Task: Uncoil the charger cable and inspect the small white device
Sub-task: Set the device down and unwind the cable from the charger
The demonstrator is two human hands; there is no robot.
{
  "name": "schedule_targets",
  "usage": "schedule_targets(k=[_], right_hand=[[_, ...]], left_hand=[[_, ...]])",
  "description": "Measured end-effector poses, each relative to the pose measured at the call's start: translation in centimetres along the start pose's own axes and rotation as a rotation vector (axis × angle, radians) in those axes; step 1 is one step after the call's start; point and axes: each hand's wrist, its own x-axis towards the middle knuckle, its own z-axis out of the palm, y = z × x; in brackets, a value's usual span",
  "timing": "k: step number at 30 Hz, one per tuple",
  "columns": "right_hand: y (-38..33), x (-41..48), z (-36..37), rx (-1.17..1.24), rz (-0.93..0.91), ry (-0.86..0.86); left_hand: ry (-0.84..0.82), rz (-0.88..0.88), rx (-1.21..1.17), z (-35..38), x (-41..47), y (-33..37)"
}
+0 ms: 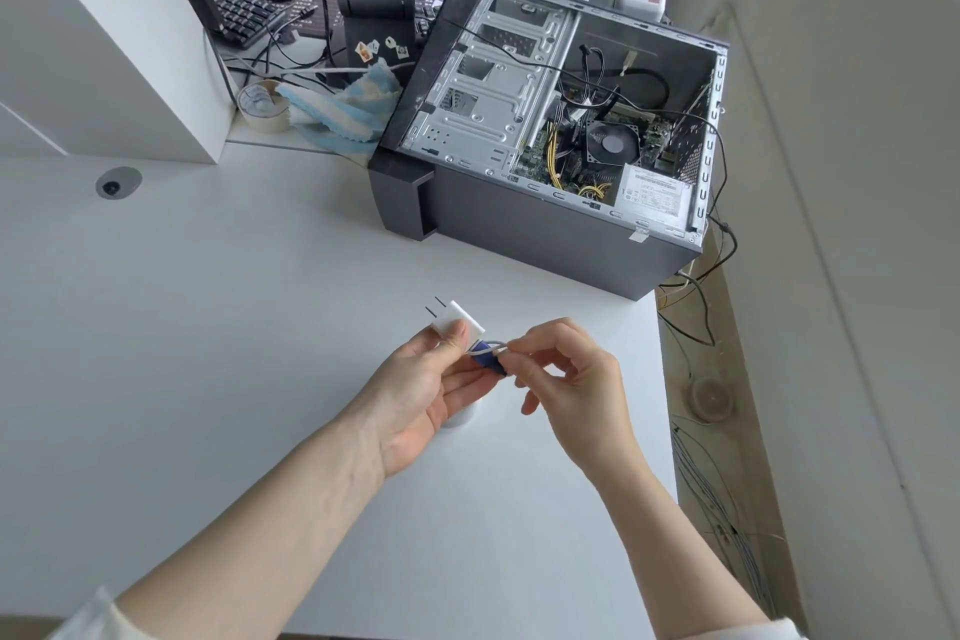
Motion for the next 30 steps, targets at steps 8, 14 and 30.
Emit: schedule_targets(k=[8, 14, 30], right_hand=[[-0.44, 0.42, -0.47, 0.244, 0.166, -0.056], [-0.33, 0.25, -0.59, 0.308, 0.198, -0.078], [-0.61, 0.58, -0.3, 0.517, 0.28, -0.192]], left_hand=[[-0.048, -0.001, 0.028, 0.02, -0.24, 0.49], [-0.056, 0.012, 0.025, 0.06, -0.24, 0.34], [-0.089, 0.034, 0.042, -0.18, -0.36, 0.82]])
